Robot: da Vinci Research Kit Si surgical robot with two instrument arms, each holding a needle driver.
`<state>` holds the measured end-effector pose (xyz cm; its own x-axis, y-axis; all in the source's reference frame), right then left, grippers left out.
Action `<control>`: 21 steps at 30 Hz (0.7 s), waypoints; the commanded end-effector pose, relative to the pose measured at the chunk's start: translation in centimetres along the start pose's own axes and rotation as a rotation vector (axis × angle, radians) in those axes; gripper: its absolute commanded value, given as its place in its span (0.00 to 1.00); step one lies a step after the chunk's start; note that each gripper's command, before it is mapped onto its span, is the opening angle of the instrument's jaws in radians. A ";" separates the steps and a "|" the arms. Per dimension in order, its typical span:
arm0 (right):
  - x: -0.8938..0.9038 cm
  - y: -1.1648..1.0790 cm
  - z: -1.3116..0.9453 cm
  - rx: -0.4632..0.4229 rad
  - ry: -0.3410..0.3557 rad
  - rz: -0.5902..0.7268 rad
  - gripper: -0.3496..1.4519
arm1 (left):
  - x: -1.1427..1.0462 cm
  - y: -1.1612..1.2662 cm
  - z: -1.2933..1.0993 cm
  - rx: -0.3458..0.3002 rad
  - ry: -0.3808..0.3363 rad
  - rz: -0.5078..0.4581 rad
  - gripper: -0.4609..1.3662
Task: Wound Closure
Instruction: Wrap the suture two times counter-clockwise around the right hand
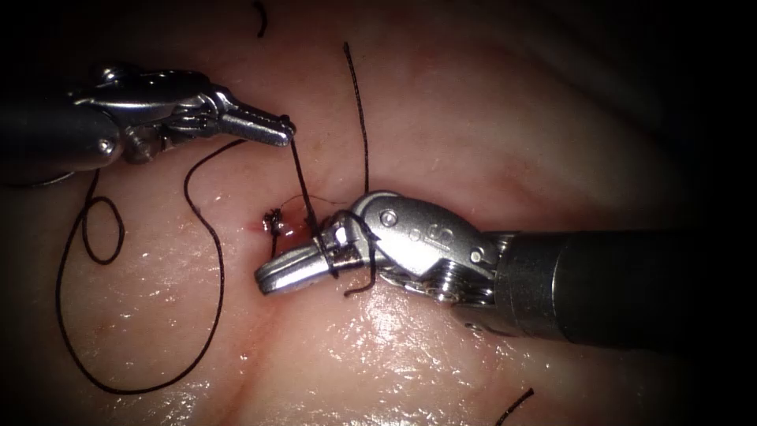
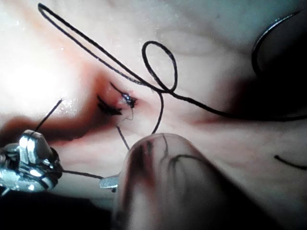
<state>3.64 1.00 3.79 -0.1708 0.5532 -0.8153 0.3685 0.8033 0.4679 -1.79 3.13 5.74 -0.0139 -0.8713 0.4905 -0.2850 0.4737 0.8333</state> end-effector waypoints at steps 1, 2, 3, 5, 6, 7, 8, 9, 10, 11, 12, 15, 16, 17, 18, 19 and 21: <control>-0.01 -0.02 0.02 -0.011 0.033 0.002 0.00 | 0.04 0.02 -0.01 0.008 0.004 0.006 0.06; 0.01 -0.01 0.02 -0.022 0.059 0.002 0.00 | 0.09 0.05 -0.02 0.013 0.007 0.004 0.06; 0.01 0.00 0.02 -0.027 0.073 0.002 0.00 | 0.11 0.05 -0.02 0.017 0.009 0.006 0.06; 0.03 0.03 0.00 -0.078 0.112 0.009 0.00 | 0.20 0.07 -0.01 0.036 0.016 0.014 0.06; 0.04 0.04 0.00 -0.098 0.119 0.005 0.00 | 0.23 0.07 -0.01 0.039 0.018 0.017 0.06; 0.06 0.06 -0.02 -0.125 0.134 0.001 0.00 | 0.26 0.06 0.00 0.042 0.020 0.014 0.06; 0.07 0.06 -0.02 -0.140 0.142 0.002 0.00 | 0.28 0.06 0.01 0.044 0.021 0.016 0.06; 0.09 0.08 -0.04 -0.171 0.152 -0.002 0.00 | 0.31 0.05 0.02 0.045 0.022 0.018 0.06; 0.10 0.09 -0.04 -0.197 0.157 -0.006 0.00 | 0.33 0.04 0.03 0.045 0.023 0.019 0.06; 0.13 0.11 -0.05 -0.239 0.161 -0.015 0.00 | 0.35 0.03 0.04 0.045 0.025 0.021 0.06; 0.15 0.12 -0.05 -0.267 0.161 -0.026 0.00 | 0.37 0.02 0.05 0.044 0.025 0.022 0.06; 0.22 0.19 -0.06 -0.389 0.130 -0.029 0.04 | 0.43 -0.02 0.09 0.045 0.028 0.026 0.06; 0.24 0.20 -0.06 -0.434 0.116 -0.029 0.14 | 0.45 -0.04 0.11 0.042 0.029 0.028 0.06; 0.27 0.22 -0.06 -0.498 0.097 -0.030 0.25 | 0.48 -0.06 0.14 0.038 0.030 0.030 0.06; 0.28 0.23 -0.06 -0.521 0.090 -0.032 0.29 | 0.50 -0.08 0.15 0.038 0.031 0.031 0.06; 0.30 0.25 -0.07 -0.578 0.072 -0.038 0.39 | 0.54 -0.11 0.18 0.038 0.032 0.033 0.06; 0.32 0.26 -0.07 -0.653 0.049 -0.046 0.53 | 0.59 -0.15 0.24 0.036 0.034 0.026 0.06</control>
<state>3.63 1.39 3.67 -0.2127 0.5097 -0.8336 -0.2908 0.7814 0.5521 -2.02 2.46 5.84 0.0111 -0.8525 0.5227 -0.3267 0.4909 0.8076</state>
